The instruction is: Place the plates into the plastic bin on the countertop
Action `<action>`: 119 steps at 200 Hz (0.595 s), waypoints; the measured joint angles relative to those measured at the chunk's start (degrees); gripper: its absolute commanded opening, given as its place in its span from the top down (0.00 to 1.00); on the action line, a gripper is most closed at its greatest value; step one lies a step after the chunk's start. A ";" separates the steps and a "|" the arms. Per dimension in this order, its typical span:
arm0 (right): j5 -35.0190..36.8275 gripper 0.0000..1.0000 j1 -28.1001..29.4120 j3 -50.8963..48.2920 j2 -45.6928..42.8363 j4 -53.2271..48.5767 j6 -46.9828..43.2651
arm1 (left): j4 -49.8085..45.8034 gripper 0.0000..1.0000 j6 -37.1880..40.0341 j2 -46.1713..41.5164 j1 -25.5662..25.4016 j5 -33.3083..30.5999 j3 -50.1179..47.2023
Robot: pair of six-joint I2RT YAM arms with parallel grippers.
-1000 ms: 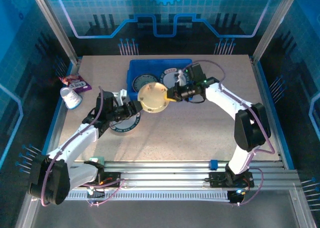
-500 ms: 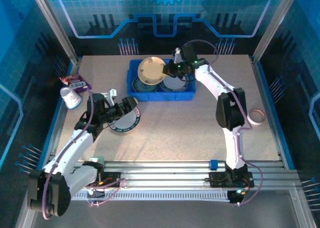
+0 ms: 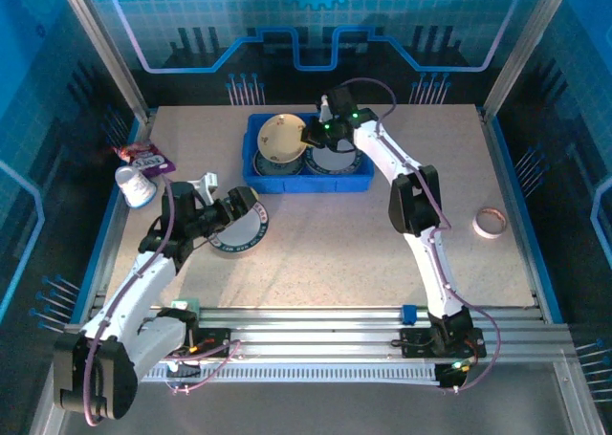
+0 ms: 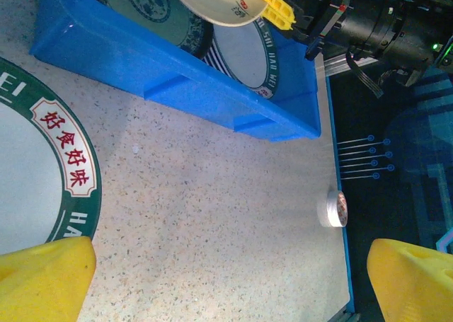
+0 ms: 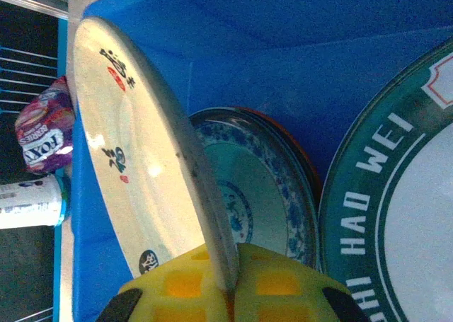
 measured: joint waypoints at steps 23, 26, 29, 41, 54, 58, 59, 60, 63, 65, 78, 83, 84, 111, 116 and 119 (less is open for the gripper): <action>0.00 1.00 0.00 1.09 1.49 -1.11 -0.02 | -0.22 0.01 0.26 0.72 0.15 0.02 0.00; 0.00 1.00 0.00 1.09 1.60 -1.25 -0.02 | -0.22 0.01 0.26 0.81 0.17 0.00 0.00; 0.00 1.00 0.00 1.09 1.68 -1.31 -0.02 | -0.22 0.01 0.26 0.87 0.24 0.00 0.00; 0.00 1.00 0.04 1.09 2.14 -1.77 -0.02 | -0.24 0.01 0.26 1.09 0.37 0.00 0.00; 0.00 1.00 0.15 1.38 2.71 -2.16 -0.02 | -0.22 0.01 0.26 1.20 0.42 0.00 0.00; 0.00 1.00 0.22 1.53 2.97 -2.25 -0.02 | -0.22 0.01 0.26 1.25 0.42 0.00 0.00; 0.00 0.99 0.24 1.57 2.99 -2.27 -0.02 | -0.22 0.01 0.26 1.25 0.42 0.00 0.00; 0.00 0.99 0.24 1.60 3.04 -2.27 -0.02 | -0.22 0.01 0.28 1.25 0.42 0.00 0.00; 0.00 0.97 0.26 1.79 3.23 -2.40 -0.04 | -0.22 0.01 0.28 1.25 0.42 0.00 0.00; -0.02 0.97 0.28 1.92 3.37 -2.45 -0.04 | -0.22 0.01 0.28 1.25 0.42 0.00 0.00; -0.02 0.91 0.48 2.43 3.91 -2.78 -0.26 | -0.22 0.01 0.31 1.25 0.42 0.00 0.00; 0.00 0.88 0.55 2.71 4.11 -3.06 -0.42 | -0.22 0.01 0.37 1.25 0.42 0.00 0.00; 0.00 0.88 0.55 2.75 4.13 -3.13 -0.46 | -0.22 0.01 0.37 1.25 0.42 0.00 0.00; 0.28 0.74 0.85 4.09 4.46 -4.48 -1.57 | -0.20 0.01 0.44 1.57 0.42 -0.04 0.00; 0.52 0.72 0.90 4.33 4.46 -4.59 -1.77 | -0.20 0.01 0.44 1.70 0.42 -0.04 0.00; 0.70 0.72 0.92 4.48 4.46 -4.70 -1.79 | -0.20 0.01 0.44 1.79 0.42 -0.04 0.00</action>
